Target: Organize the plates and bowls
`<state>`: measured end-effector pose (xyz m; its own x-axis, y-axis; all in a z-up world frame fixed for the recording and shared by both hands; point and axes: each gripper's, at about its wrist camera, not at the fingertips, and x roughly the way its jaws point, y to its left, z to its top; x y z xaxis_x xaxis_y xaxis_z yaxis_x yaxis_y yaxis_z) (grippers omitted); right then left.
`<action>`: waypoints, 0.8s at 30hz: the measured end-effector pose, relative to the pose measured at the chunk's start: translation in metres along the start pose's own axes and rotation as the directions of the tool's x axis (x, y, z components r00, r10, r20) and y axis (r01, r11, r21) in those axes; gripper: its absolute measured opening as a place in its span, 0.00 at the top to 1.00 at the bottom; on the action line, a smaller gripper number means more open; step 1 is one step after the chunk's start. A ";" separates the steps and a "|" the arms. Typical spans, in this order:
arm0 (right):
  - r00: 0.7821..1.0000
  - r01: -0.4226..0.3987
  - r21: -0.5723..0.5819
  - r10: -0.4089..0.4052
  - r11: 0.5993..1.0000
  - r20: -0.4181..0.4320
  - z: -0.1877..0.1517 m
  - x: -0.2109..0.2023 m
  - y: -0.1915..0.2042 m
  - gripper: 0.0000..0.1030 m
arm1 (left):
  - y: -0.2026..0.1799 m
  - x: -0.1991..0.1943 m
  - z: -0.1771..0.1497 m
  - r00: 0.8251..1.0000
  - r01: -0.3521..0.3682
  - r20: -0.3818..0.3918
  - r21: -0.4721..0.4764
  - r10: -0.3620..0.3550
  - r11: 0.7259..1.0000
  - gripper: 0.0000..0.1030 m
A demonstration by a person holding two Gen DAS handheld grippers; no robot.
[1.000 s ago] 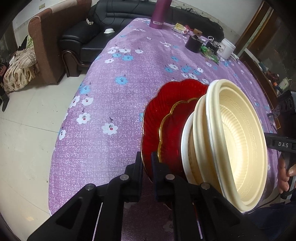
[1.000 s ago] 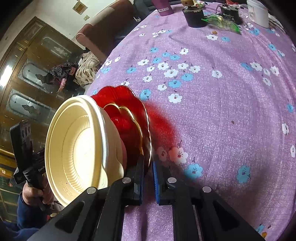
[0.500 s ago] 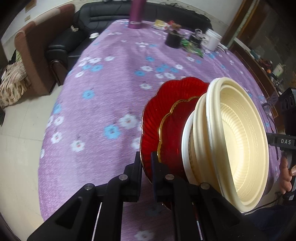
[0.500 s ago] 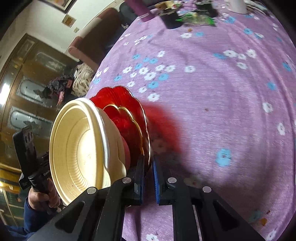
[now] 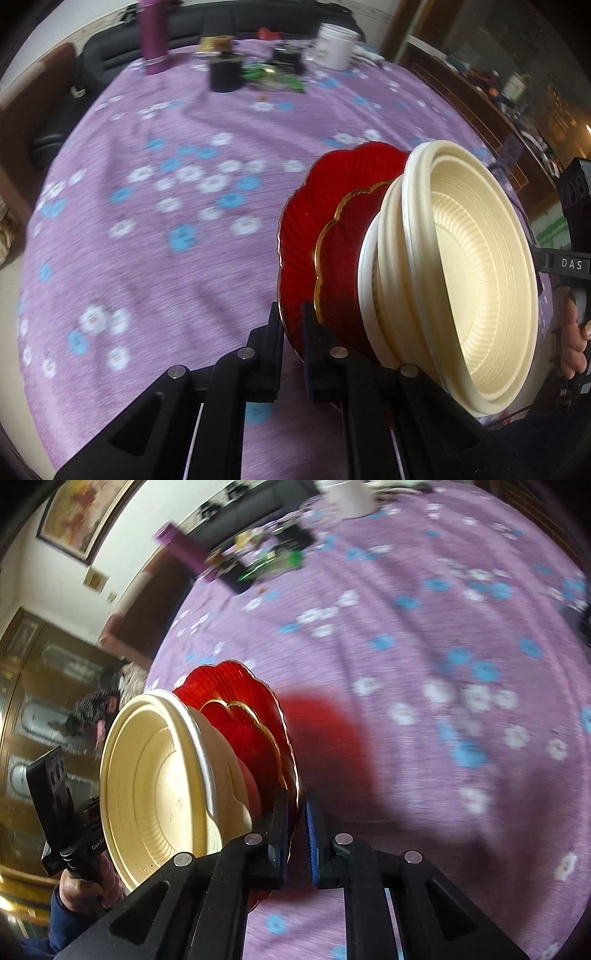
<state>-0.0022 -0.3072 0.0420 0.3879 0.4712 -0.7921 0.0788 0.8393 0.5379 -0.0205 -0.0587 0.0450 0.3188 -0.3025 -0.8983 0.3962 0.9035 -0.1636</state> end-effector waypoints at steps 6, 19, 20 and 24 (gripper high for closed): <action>0.999 0.042 0.062 -0.044 0.997 0.029 -0.002 -0.025 -0.041 0.91 | -0.039 0.021 0.019 1.000 0.017 -0.013 0.048 -0.017 0.999 0.93; 0.996 0.092 0.047 -0.093 0.995 0.018 0.031 -0.016 -0.065 0.91 | -0.043 0.043 0.039 1.000 -0.012 0.000 -0.011 0.012 1.000 0.90; 0.996 0.093 0.038 -0.093 0.995 0.017 0.034 -0.013 -0.063 0.91 | -0.040 0.043 0.039 1.000 -0.014 0.003 -0.020 0.014 1.000 0.90; 0.996 0.088 0.022 -0.088 0.996 0.011 0.041 -0.006 -0.059 0.91 | -0.033 0.041 0.038 1.000 -0.011 0.014 -0.041 0.012 0.999 0.90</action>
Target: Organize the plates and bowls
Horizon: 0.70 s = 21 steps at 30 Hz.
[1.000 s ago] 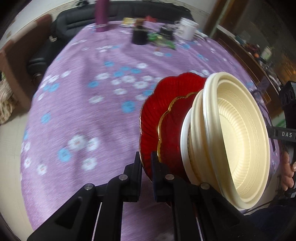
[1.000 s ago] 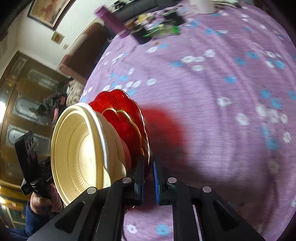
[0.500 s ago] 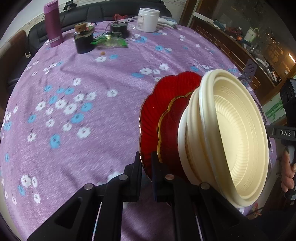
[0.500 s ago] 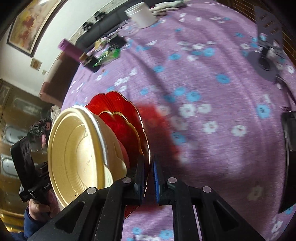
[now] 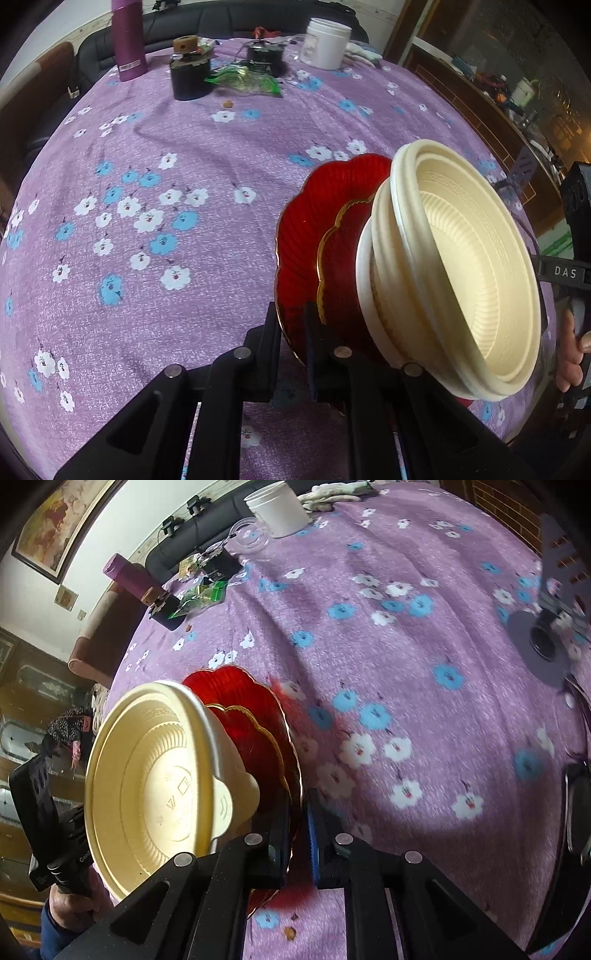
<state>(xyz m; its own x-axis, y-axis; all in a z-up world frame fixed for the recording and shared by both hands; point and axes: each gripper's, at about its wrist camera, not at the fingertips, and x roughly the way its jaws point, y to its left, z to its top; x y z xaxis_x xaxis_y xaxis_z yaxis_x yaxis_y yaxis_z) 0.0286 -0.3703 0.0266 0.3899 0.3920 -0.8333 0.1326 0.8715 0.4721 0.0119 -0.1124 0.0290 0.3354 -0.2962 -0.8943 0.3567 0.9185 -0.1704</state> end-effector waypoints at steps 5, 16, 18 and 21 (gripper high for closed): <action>1.000 -0.007 0.005 0.007 1.000 0.002 0.002 0.004 0.002 0.90 | 0.004 -0.003 -0.004 1.000 0.006 0.013 -0.010 -0.006 1.000 0.87; 0.998 0.016 0.053 -0.019 0.998 0.058 -0.021 -0.025 -0.005 0.89 | 0.018 -0.027 -0.018 0.999 0.020 0.042 -0.010 -0.020 1.000 0.54; 0.997 0.026 0.067 -0.031 0.997 0.073 -0.032 -0.035 -0.008 0.89 | 0.018 -0.034 -0.025 0.998 0.029 0.056 -0.008 -0.028 1.000 0.51; 0.994 0.045 0.109 -0.055 0.993 0.096 -0.055 -0.047 -0.008 0.86 | 0.015 -0.045 -0.039 0.996 0.028 0.089 -0.002 -0.027 1.000 0.42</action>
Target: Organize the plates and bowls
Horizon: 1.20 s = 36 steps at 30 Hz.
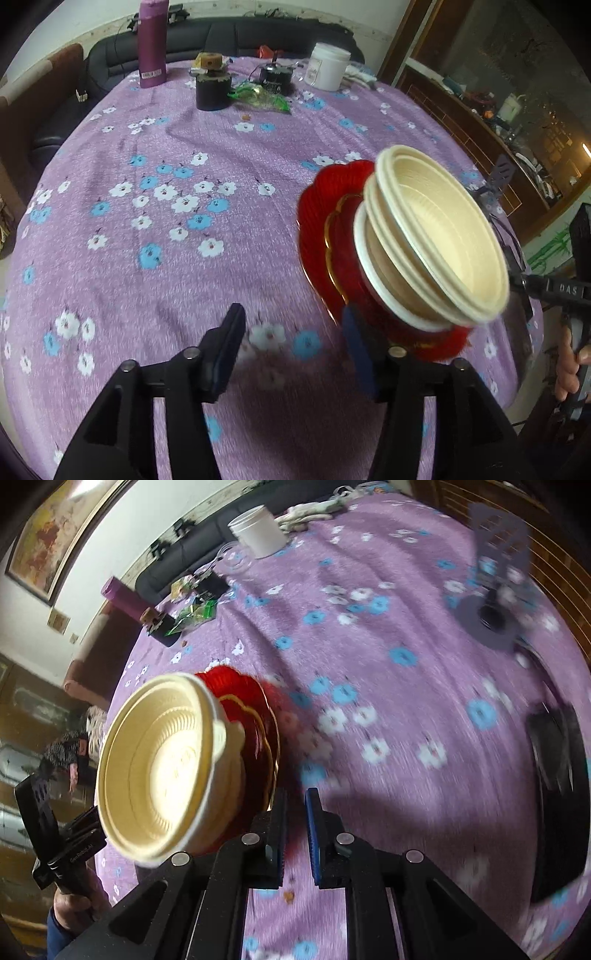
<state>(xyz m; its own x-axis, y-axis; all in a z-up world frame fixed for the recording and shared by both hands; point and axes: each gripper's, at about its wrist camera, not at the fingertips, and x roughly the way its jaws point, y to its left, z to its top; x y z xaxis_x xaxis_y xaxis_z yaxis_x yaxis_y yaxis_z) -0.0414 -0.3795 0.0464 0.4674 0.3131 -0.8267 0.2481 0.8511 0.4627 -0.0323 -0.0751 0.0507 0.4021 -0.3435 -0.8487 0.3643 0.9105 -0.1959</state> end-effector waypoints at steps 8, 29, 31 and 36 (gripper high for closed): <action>0.991 0.108 -0.042 -0.104 0.993 0.082 -0.064 -0.020 0.031 0.45 | -0.037 -0.030 -0.024 0.986 -0.085 0.151 0.108 0.069 0.990 0.19; 0.994 0.085 -0.461 -0.042 0.883 0.103 -0.072 -0.034 0.072 0.23 | -0.087 -0.072 -0.043 0.900 -0.414 0.153 0.007 0.409 0.910 0.00; 0.994 0.078 -0.469 -0.033 0.879 0.105 -0.070 -0.036 0.072 0.22 | -0.089 -0.078 -0.044 0.900 -0.410 0.158 -0.017 0.407 0.912 0.00; 0.994 0.054 -0.488 -0.001 0.871 0.108 -0.068 -0.043 0.072 0.21 | -0.092 -0.075 -0.042 0.885 -0.456 0.085 -0.043 0.458 0.889 0.00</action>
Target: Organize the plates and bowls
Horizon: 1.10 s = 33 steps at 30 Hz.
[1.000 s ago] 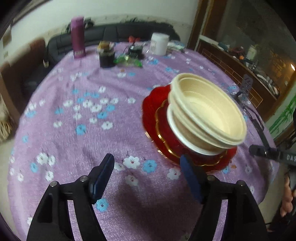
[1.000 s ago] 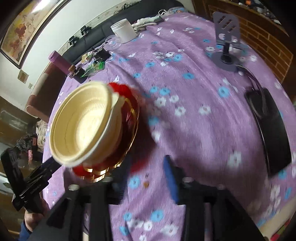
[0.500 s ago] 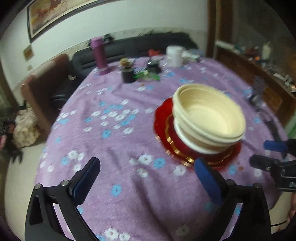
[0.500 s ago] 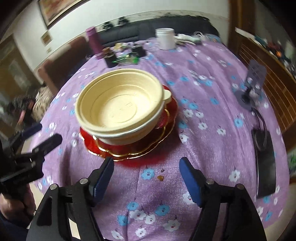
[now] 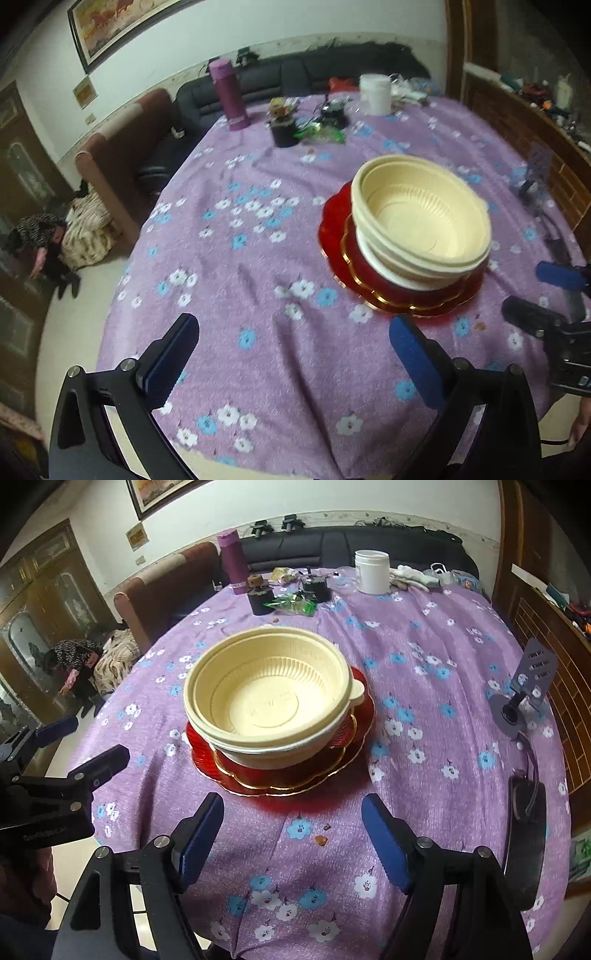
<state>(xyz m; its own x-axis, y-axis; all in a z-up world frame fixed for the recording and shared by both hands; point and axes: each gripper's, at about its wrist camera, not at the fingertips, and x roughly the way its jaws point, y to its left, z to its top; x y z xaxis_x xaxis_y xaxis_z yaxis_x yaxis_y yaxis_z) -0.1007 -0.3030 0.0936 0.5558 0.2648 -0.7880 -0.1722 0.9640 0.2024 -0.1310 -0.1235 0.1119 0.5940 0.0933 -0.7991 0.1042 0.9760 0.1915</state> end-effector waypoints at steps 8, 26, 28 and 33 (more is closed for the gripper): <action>0.999 -0.027 -0.011 0.028 1.000 0.021 0.003 -0.004 0.000 0.21 | 0.002 -0.005 -0.002 1.000 -0.011 -0.009 -0.022 0.011 1.000 0.00; 0.999 -0.041 -0.002 0.041 0.999 0.036 0.007 0.001 0.005 0.21 | -0.007 -0.021 0.001 0.989 -0.138 0.069 0.067 0.133 0.988 0.00; 0.999 -0.039 -0.004 0.039 0.999 0.036 0.008 0.002 0.006 0.21 | -0.007 -0.019 0.001 0.989 -0.135 0.062 0.066 0.131 0.989 0.00; 0.999 -0.033 0.003 0.033 0.999 0.034 0.009 0.004 0.005 0.21 | -0.008 -0.015 0.003 0.990 -0.130 0.060 0.069 0.126 0.989 0.00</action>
<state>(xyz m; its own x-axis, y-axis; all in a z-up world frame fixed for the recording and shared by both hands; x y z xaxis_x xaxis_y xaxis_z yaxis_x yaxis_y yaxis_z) -0.0925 -0.2969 0.0968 0.5774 0.2969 -0.7606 -0.1882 0.9549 0.2298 -0.1387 -0.1329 0.1238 0.6495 0.2030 -0.7328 0.0813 0.9396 0.3324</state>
